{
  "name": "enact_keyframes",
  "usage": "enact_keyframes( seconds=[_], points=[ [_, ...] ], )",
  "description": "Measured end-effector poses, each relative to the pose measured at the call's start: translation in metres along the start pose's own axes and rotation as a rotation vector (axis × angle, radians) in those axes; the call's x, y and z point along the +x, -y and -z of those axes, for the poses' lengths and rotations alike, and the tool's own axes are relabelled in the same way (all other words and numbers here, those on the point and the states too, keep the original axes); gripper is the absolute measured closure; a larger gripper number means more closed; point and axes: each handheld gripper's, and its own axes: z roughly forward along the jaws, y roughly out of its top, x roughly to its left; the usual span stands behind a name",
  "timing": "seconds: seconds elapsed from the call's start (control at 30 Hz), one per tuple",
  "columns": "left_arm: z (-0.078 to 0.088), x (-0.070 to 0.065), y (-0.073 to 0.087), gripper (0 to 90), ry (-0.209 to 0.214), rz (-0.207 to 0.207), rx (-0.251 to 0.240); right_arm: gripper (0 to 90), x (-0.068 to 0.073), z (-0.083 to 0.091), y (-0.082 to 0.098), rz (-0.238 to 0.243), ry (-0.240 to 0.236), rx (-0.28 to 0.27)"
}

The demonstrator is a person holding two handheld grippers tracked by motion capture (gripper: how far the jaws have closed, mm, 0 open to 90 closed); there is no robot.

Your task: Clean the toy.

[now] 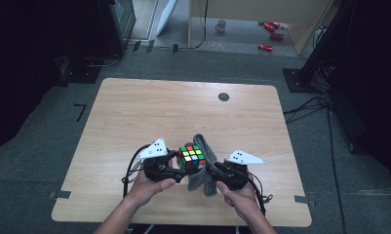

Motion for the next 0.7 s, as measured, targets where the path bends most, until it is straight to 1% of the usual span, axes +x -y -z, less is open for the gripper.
enact_keyframes(
  seconds=[0.07, 0.1, 0.13, 0.17, 0.23, 0.3, 0.33, 0.37, 0.43, 0.53, 0.57, 0.6, 0.63, 0.67, 0.7],
  points=[
    [-0.002, -0.001, 0.002, 35.1, -0.002, -0.004, 0.018, 80.1, 0.003, 0.008, -0.007, -0.003, 0.012, -0.066],
    [-0.002, -0.001, 0.002, 35.1, -0.002, -0.004, 0.018, 80.1, 0.003, 0.008, -0.007, -0.003, 0.012, -0.066],
    [-0.003, 0.000, 0.002, 35.1, -0.014, 0.002, 0.022, 80.2, 0.002, 0.005, -0.006, 0.004, 0.025, -0.070],
    [-0.003, 0.000, 0.002, 35.1, -0.014, 0.002, 0.022, 80.2, 0.001, 0.001, -0.003, 0.004, 0.026, -0.049],
    [-0.001, 0.001, 0.001, 35.1, -0.013, 0.007, 0.001, 80.3, -0.002, -0.006, 0.003, -0.012, 0.011, -0.001],
    [0.000, 0.001, 0.000, 35.1, -0.016, 0.008, -0.007, 80.4, -0.002, -0.013, 0.008, -0.006, 0.010, 0.042],
    [0.001, 0.002, 0.000, 35.1, -0.021, 0.008, -0.012, 80.5, 0.000, -0.014, 0.008, -0.005, 0.010, 0.045],
    [0.003, 0.005, 0.000, 35.1, -0.016, 0.017, -0.023, 80.5, 0.000, -0.013, 0.007, -0.005, 0.011, 0.036],
    [0.003, 0.005, 0.000, 35.1, -0.022, 0.011, -0.021, 80.4, 0.002, -0.006, 0.000, -0.005, 0.005, -0.005],
    [0.003, 0.004, -0.001, 35.1, -0.017, 0.015, -0.028, 80.3, 0.004, 0.002, -0.004, 0.001, -0.002, -0.061],
    [0.003, 0.004, -0.001, 35.1, -0.017, 0.015, -0.028, 80.3, 0.004, 0.002, -0.004, 0.001, -0.002, -0.061],
    [0.004, 0.003, -0.002, 35.1, -0.033, 0.008, -0.032, 80.4, 0.004, 0.000, -0.001, 0.002, 0.000, -0.061],
    [0.004, 0.003, -0.002, 35.1, -0.033, 0.008, -0.032, 80.4, 0.004, 0.000, -0.001, 0.002, 0.000, -0.061],
    [0.006, 0.006, -0.003, 35.1, -0.047, 0.028, -0.060, 80.4, 0.002, -0.006, 0.005, -0.015, -0.005, -0.031],
    [0.007, 0.007, -0.004, 35.1, -0.052, 0.037, -0.073, 80.3, 0.002, -0.010, 0.009, -0.028, -0.010, -0.020]
  ],
)
